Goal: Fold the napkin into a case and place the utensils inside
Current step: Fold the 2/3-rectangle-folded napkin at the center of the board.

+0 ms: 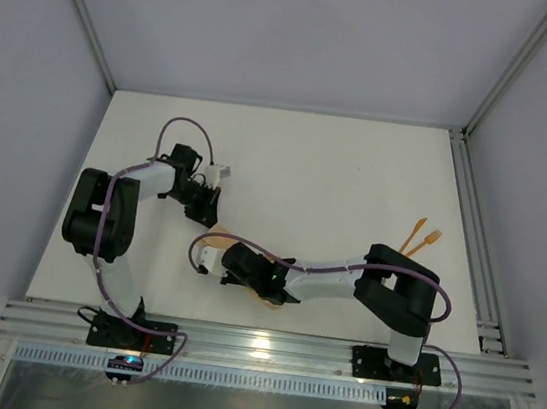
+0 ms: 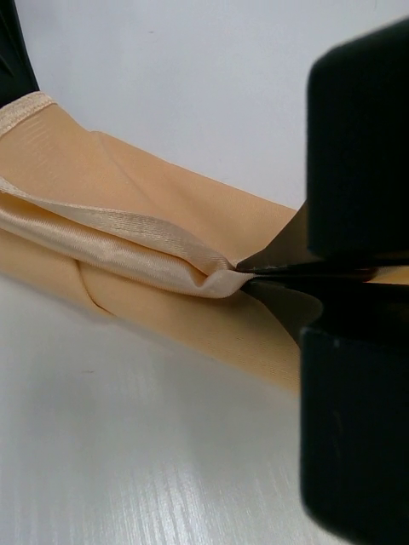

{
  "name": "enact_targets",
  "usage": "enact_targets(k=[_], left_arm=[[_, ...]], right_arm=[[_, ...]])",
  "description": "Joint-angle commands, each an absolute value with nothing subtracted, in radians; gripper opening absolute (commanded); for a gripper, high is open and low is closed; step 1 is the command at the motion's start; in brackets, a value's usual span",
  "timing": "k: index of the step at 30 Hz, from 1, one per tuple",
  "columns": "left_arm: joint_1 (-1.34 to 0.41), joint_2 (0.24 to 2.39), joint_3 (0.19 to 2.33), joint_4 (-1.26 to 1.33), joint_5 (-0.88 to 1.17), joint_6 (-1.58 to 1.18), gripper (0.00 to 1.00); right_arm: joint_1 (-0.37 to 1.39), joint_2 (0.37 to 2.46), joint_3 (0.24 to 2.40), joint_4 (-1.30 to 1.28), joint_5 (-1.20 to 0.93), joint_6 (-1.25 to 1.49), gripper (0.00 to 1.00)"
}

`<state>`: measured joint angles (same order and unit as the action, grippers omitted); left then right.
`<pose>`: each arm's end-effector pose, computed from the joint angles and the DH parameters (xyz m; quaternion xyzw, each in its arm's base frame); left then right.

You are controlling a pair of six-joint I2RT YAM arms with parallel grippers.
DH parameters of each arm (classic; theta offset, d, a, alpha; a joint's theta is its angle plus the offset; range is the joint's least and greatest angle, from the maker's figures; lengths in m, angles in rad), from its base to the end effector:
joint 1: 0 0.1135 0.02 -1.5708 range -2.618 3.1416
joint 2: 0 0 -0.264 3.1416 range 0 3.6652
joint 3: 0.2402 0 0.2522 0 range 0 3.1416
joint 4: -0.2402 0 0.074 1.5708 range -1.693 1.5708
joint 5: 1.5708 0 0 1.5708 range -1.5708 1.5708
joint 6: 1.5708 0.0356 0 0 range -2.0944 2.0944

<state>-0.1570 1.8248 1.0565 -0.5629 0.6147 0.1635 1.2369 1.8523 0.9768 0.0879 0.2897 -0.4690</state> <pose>0.3214 -0.0717 0.1418 0.1867 0.9284 -0.3000 0.1149 0.1317 0.3487 0.1408 -0.6527 0.6431 0.0178 0.4002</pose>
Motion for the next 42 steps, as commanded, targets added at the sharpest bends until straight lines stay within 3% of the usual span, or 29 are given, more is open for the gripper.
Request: enact_targets(k=[1,7,14,34,38,42], left_arm=[[-0.14,1.853,1.068,-0.538,0.555,0.184,0.0],[-0.127,1.838,1.072,-0.564,0.572,0.204,0.0],[-0.081,1.79,1.098,-0.62,0.601,0.239,0.19],[-0.017,1.542,1.135,-0.785,0.581,0.382,0.42],[-0.018,1.454,1.046,-0.756,0.63,0.532,0.45],[-0.017,1.329,1.051,-1.021,0.564,1.037,0.45]], right_arm=[[1.244,1.896,0.974,0.043,0.288,-0.454,0.03],[1.232,1.901,0.966,0.06,0.278,-0.448,0.04],[1.21,1.901,0.948,0.09,0.258,-0.428,0.04],[1.072,1.841,0.839,0.262,0.072,-0.353,0.03],[1.066,1.848,0.819,0.298,0.06,-0.353,0.04],[1.054,1.859,0.799,0.337,0.037,-0.348,0.03]])
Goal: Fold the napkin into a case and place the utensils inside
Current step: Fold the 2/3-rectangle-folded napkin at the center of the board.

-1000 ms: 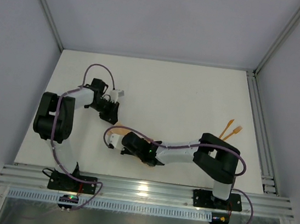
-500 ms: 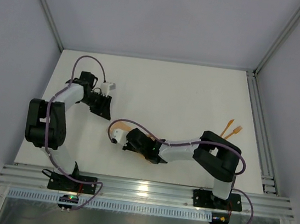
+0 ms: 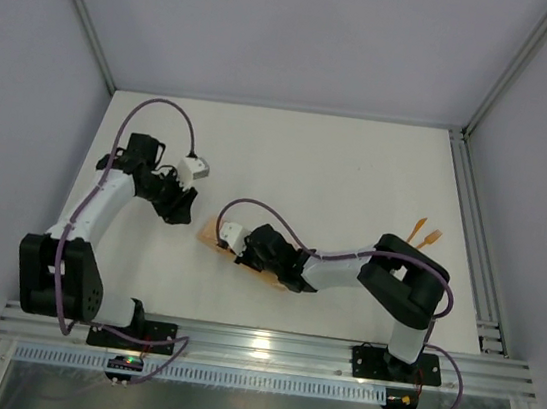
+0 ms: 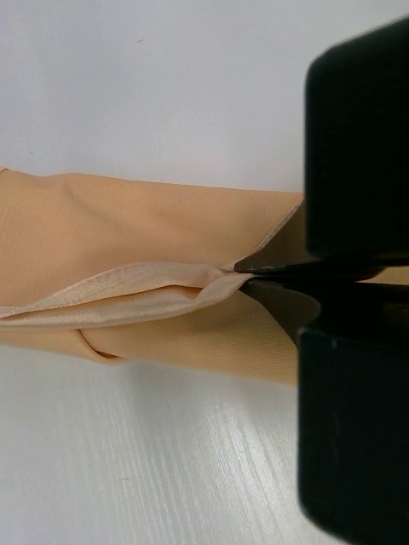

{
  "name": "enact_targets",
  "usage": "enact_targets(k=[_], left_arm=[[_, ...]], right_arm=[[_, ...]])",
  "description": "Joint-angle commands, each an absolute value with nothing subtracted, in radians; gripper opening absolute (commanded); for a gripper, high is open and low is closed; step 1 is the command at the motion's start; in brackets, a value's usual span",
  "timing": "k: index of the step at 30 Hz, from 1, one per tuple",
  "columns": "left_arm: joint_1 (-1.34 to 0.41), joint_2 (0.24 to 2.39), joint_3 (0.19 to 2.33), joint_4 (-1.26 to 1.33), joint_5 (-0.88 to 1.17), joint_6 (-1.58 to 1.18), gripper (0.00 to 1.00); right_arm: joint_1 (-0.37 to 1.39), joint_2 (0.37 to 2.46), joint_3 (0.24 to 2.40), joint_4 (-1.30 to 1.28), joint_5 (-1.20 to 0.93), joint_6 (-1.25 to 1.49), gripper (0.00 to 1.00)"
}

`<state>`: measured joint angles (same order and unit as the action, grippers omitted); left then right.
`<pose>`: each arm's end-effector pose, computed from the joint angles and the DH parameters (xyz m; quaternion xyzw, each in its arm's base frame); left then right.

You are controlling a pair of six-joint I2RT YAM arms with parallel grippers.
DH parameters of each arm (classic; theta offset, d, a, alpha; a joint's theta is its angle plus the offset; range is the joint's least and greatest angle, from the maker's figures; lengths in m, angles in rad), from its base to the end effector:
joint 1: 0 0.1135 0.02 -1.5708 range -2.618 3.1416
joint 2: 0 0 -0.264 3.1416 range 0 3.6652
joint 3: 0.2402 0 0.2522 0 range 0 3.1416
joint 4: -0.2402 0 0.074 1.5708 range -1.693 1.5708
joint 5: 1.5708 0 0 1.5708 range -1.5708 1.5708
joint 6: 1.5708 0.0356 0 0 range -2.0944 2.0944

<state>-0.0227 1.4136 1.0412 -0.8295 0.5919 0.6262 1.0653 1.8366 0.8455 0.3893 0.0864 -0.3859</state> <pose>0.2655 -0.0259 0.2444 0.3505 0.8742 -0.2216 0.2527 0.1789 0.3170 0.1342 -0.5716 0.6747 0.1190 0.4515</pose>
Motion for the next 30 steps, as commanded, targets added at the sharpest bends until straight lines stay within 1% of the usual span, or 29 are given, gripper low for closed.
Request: enact_targets(k=[1,3,4,6,7,8,10,11,13,15,18,20,22,25,30], left_arm=[[-0.018,1.298,1.066,-1.143,0.522,1.095,0.46],[-0.02,1.298,1.127,-1.244,0.467,1.162,0.48],[-0.02,1.273,1.134,-1.259,0.474,1.208,0.51],[-0.032,1.224,1.118,-1.276,0.549,1.341,0.53],[-0.038,1.192,1.059,-1.253,0.617,1.471,0.56],[-0.047,1.128,1.014,-1.129,0.639,1.494,0.57],[-0.106,1.079,0.868,-0.97,0.663,1.493,0.52],[-0.148,1.037,0.823,-0.84,0.67,1.508,0.52],[-0.182,1.014,0.74,-0.731,0.675,1.549,0.53],[-0.222,1.034,0.654,-0.59,0.663,1.582,0.53],[-0.225,1.133,0.666,-0.537,0.654,1.516,0.53],[-0.225,1.175,0.687,-0.551,0.641,1.523,0.53],[-0.225,1.209,0.672,-0.516,0.621,1.555,0.54],[-0.238,1.209,0.631,-0.422,0.621,1.51,0.53],[-0.288,1.226,0.612,-0.391,0.6,1.499,0.45]], right_arm=[[1.051,1.858,0.789,0.345,0.028,-0.342,0.03],[1.045,1.85,0.779,0.357,0.015,-0.333,0.04],[1.037,1.844,0.764,0.37,-0.006,-0.318,0.03],[1.026,1.833,0.746,0.414,-0.049,-0.296,0.03],[1.017,1.827,0.738,0.423,-0.07,-0.284,0.04],[1.012,1.825,0.736,0.428,-0.071,-0.273,0.03],[1.003,1.815,0.735,0.428,-0.071,-0.27,0.03],[0.99,1.809,0.735,0.423,-0.089,-0.262,0.04],[0.98,1.801,0.736,0.42,-0.112,-0.262,0.04],[0.979,1.79,0.739,0.417,-0.123,-0.268,0.03],[0.977,1.789,0.738,0.42,-0.124,-0.261,0.03],[0.974,1.79,0.729,0.434,-0.13,-0.253,0.03],[0.974,1.796,0.729,0.436,-0.141,-0.249,0.04],[0.973,1.802,0.733,0.437,-0.143,-0.249,0.04],[0.96,1.802,0.732,0.449,-0.158,-0.239,0.03]])
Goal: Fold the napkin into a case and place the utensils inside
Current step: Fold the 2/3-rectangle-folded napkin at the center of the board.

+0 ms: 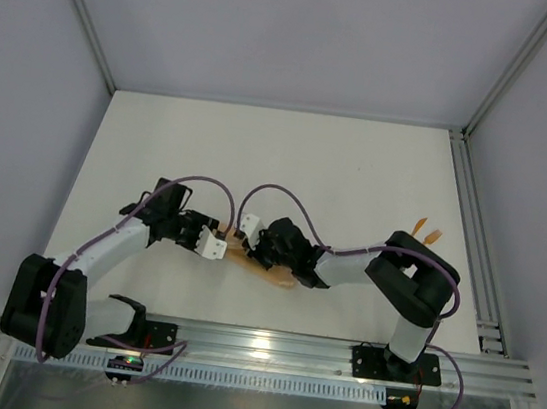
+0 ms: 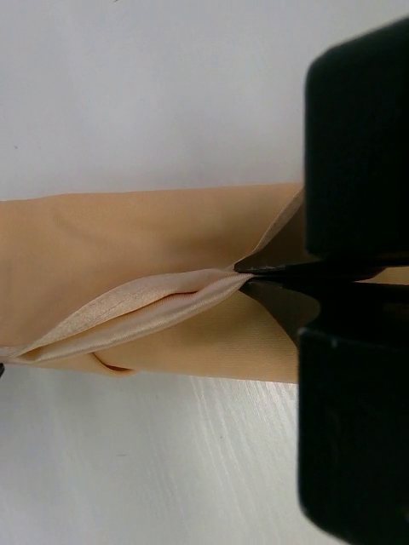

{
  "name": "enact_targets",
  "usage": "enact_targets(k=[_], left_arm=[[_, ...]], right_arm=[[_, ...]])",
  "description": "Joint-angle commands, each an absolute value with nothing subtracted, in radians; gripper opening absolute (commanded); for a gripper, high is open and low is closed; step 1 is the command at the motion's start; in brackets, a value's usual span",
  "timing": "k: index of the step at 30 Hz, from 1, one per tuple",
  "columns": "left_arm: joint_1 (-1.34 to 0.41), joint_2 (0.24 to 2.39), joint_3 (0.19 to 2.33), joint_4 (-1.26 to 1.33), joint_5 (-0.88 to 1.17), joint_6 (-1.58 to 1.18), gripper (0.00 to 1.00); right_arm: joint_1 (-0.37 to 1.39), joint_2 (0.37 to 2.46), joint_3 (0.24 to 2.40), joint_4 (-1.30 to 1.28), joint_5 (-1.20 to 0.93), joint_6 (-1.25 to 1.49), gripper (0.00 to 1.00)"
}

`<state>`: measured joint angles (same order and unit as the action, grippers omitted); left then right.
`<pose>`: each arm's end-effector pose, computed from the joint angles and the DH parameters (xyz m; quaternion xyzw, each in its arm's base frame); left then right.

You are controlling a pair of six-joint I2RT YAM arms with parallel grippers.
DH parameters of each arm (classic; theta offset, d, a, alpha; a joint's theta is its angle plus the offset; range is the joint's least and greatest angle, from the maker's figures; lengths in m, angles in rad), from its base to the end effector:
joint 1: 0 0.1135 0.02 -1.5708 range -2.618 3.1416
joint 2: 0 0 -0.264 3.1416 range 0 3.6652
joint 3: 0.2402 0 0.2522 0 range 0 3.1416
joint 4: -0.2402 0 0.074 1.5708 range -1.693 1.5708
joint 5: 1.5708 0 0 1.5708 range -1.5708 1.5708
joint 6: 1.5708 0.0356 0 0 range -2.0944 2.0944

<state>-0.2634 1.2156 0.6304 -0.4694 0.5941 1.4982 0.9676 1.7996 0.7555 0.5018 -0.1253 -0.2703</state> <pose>0.2040 -0.0756 0.1857 0.7606 0.5309 -0.0895 0.3628 0.1940 0.2895 0.1326 -0.5292 0.6899 0.2189 0.4428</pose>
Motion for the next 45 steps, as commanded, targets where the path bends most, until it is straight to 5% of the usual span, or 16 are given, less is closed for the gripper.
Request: enact_targets(k=[1,14,20,26,34,45], left_arm=[[-0.296,1.23,0.595,-0.385,0.597,1.499,0.44],[-0.319,1.243,0.589,-0.421,0.583,1.49,0.43],[-0.331,1.244,0.586,-0.365,0.564,1.459,0.29],[-0.334,1.227,0.615,-0.426,0.581,1.446,0.0],[-0.334,1.221,0.581,-0.324,0.572,1.405,0.0],[-0.334,1.219,0.578,-0.322,0.592,1.355,0.0]], right_arm=[[0.956,1.799,0.732,0.449,-0.16,-0.241,0.03],[0.94,1.802,0.729,0.471,-0.187,-0.219,0.03],[0.94,1.799,0.726,0.472,-0.19,-0.221,0.03],[0.939,1.795,0.721,0.492,-0.192,-0.21,0.04],[0.939,1.692,0.638,0.628,-0.213,-0.184,0.47],[0.951,1.703,0.557,1.001,-0.275,-0.328,0.62]])
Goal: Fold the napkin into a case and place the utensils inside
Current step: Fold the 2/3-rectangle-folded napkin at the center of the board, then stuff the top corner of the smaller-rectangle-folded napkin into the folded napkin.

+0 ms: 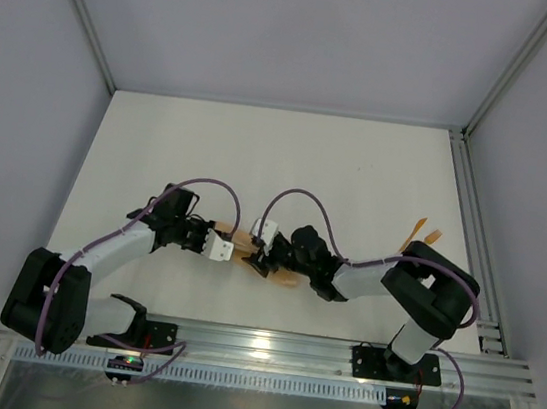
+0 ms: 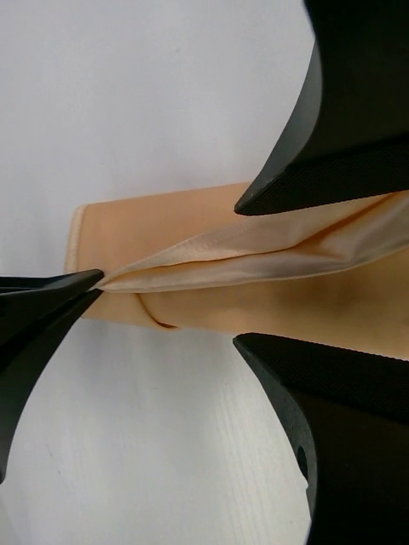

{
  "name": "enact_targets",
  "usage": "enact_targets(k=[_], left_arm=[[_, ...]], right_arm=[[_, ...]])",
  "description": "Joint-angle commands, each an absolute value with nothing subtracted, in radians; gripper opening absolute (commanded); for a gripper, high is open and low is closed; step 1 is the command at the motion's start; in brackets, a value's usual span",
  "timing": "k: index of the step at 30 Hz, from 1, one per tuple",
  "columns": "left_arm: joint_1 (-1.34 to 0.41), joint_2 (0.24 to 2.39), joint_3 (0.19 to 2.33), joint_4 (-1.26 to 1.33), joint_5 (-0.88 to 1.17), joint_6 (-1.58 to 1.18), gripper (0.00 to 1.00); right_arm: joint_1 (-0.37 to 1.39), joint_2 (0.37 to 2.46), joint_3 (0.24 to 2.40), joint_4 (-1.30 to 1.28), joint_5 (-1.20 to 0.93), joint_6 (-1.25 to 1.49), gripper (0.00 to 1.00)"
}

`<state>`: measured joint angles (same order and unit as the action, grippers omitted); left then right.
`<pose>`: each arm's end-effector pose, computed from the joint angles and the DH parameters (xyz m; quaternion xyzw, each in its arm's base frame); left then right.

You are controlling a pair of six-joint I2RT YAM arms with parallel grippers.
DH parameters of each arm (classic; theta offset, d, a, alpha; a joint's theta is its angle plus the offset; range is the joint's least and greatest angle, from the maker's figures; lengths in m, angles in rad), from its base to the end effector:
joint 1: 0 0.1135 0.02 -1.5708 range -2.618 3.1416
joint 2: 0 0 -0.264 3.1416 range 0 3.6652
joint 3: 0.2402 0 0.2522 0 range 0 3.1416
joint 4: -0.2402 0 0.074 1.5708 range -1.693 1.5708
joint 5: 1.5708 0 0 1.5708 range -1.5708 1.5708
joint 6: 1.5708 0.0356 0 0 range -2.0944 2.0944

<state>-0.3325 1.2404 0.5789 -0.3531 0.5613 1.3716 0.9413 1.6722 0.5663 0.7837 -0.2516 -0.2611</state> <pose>0.2013 -0.0896 0.1716 0.7455 0.5511 -0.1002 0.3612 0.1772 0.2583 0.1497 -0.5158 0.6223 0.2894 0.5127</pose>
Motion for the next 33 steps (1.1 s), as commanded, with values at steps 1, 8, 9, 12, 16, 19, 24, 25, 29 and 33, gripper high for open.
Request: enact_targets(k=[1,8,9,12,16,19,24,25,29,33], left_arm=[[-0.333,1.218,0.58,-0.319,0.591,1.353,0.0],[-0.333,1.229,0.581,-0.307,0.597,1.356,0.0],[-0.333,1.23,0.58,-0.305,0.598,1.356,0.0],[-0.333,1.23,0.581,-0.307,0.607,1.347,0.0],[-0.333,1.233,0.583,-0.285,0.615,1.298,0.0],[-0.334,1.235,0.583,-0.265,0.623,1.266,0.0],[-0.333,1.226,0.581,-0.239,0.644,1.213,0.0],[-0.333,1.226,0.581,-0.232,0.644,1.206,0.0],[-0.333,1.226,0.584,-0.183,0.643,1.14,0.0],[-0.333,1.224,0.584,-0.13,0.63,1.065,0.0]], right_arm=[[0.954,1.71,0.555,1.028,-0.278,-0.348,0.62],[0.979,1.822,0.669,1.04,-0.294,-0.423,0.65],[0.982,1.828,0.681,1.017,-0.299,-0.431,0.65],[0.985,1.864,0.709,1.005,-0.295,-0.448,0.65],[0.986,1.908,0.753,0.968,-0.265,-0.439,0.64],[0.986,1.93,0.761,0.943,-0.265,-0.42,0.59],[0.985,1.95,0.759,0.963,-0.241,-0.391,0.56],[0.986,1.954,0.764,0.963,-0.241,-0.388,0.56],[0.988,1.959,0.762,0.968,-0.245,-0.382,0.56],[0.988,1.957,0.753,0.968,-0.247,-0.385,0.55]])
